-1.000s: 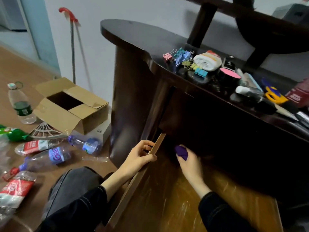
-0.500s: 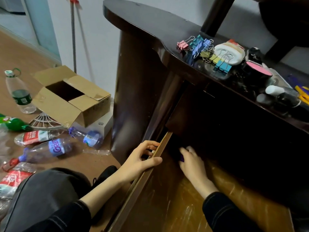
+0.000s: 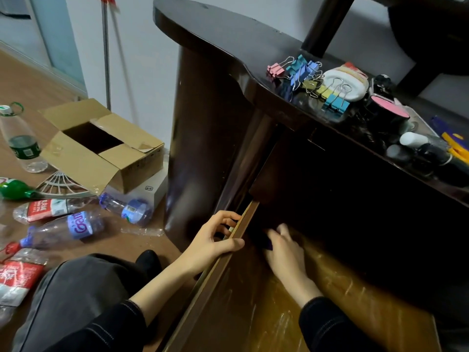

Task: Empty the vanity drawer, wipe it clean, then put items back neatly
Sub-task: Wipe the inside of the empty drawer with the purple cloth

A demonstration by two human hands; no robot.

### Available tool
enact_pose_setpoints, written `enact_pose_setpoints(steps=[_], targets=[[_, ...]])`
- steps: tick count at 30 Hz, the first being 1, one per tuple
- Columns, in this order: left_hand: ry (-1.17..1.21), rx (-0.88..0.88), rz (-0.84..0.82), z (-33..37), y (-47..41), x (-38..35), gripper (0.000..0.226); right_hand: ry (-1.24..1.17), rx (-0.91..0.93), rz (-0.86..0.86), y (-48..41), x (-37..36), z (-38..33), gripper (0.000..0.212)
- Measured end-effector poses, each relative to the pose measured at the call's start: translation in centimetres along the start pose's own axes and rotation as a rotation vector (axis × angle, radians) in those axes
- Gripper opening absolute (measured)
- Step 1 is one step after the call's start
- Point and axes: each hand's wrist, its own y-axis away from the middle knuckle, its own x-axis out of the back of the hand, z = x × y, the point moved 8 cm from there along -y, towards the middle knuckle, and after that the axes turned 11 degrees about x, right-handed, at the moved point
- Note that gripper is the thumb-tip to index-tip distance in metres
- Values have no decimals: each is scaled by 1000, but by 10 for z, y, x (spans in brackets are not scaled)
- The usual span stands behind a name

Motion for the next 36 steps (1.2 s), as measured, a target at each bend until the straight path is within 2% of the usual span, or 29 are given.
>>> enact_pose_setpoints(steps=[6,13,20,27,32,36], targets=[[12,17,-2,1,3,-1,59,-7,-76,28,-28,19,-5,47],[38,6,39,-2,5,-2,54,36,73,-57,17,-10,-7,52],[50,15,41,-2,5,-2,56,-23,-119,22,-24,16,-12,47],[22,5,62,-3,1,-2,54,-4,5,-82,15,-8,-23,51],[34,10,53,-3,4,-3,56,-54,-161,-26,-27,15,-11,44],[31,11,43,-4,5,-2,56,-56,-141,-44,-17,8,-23,43]])
